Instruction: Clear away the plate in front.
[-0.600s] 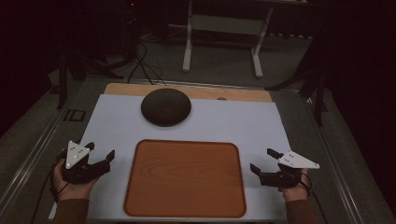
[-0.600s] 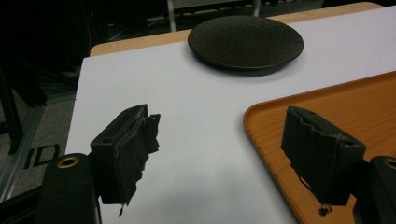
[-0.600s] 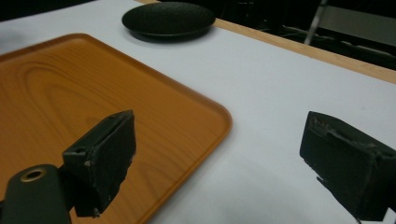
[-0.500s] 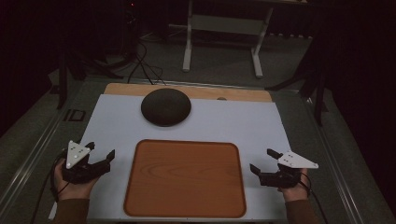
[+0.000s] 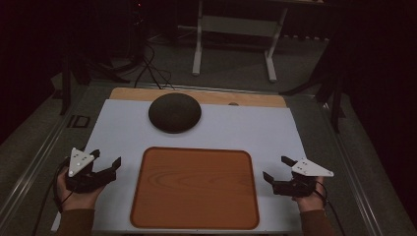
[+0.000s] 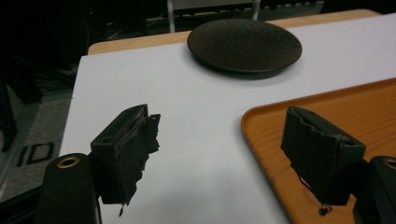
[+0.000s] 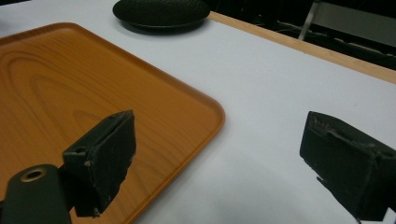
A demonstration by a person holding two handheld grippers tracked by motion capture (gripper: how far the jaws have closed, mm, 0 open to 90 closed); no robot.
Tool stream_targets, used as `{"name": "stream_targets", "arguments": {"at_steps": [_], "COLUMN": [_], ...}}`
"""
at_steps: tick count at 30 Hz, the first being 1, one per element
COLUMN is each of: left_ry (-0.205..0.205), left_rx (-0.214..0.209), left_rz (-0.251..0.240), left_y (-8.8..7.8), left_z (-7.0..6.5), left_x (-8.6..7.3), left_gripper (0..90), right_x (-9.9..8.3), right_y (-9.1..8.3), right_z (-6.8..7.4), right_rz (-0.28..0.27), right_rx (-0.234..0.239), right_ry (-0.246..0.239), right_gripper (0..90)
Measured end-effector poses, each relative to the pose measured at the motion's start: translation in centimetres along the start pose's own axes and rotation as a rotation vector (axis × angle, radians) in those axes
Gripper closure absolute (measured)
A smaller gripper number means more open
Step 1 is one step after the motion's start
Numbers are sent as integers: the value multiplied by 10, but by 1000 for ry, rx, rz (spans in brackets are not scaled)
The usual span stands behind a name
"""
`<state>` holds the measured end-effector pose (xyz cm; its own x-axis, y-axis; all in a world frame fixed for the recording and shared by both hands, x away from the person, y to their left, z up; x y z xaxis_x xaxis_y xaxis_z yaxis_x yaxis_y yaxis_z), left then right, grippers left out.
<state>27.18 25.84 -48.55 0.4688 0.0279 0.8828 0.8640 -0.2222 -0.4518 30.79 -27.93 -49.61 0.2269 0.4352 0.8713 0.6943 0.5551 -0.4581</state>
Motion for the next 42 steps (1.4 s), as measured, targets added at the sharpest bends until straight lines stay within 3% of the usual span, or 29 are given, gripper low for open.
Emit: {"name": "stream_targets", "arguments": {"at_steps": [8, 12, 28, 42], "left_ry": [-47, -18, 3, -35], "left_rx": [-22, -25, -14, -14], "left_rz": [-12, -9, 4, 12], "left_y": [4, 8, 38, 64], "left_z": [-2, -7, -11, -11], "left_x": [9, 16, 44, 59], "left_gripper": [257, 260, 273, 287], "right_x": [0, 1, 2, 2], "right_y": [2, 3, 2, 1], "right_z": [2, 4, 6, 5], "right_rz": [4, 4, -4, -1], "right_rx": [-8, -7, -12, -17], "right_ry": [-5, -13, -23, -29], "right_gripper": [104, 104, 104, 104]}}
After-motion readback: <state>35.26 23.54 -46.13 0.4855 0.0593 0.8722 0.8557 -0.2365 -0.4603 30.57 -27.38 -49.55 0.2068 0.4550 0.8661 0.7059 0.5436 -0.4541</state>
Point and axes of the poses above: each handheld gripper's, and its own axes: y roughly forward along the jaws, x roughly out of its top, z roughly to its left, the point moved 5 cm from there along y, roughly forward along the jaws, and after that the axes turned 8 degrees about -y, right-handed, at the moved point
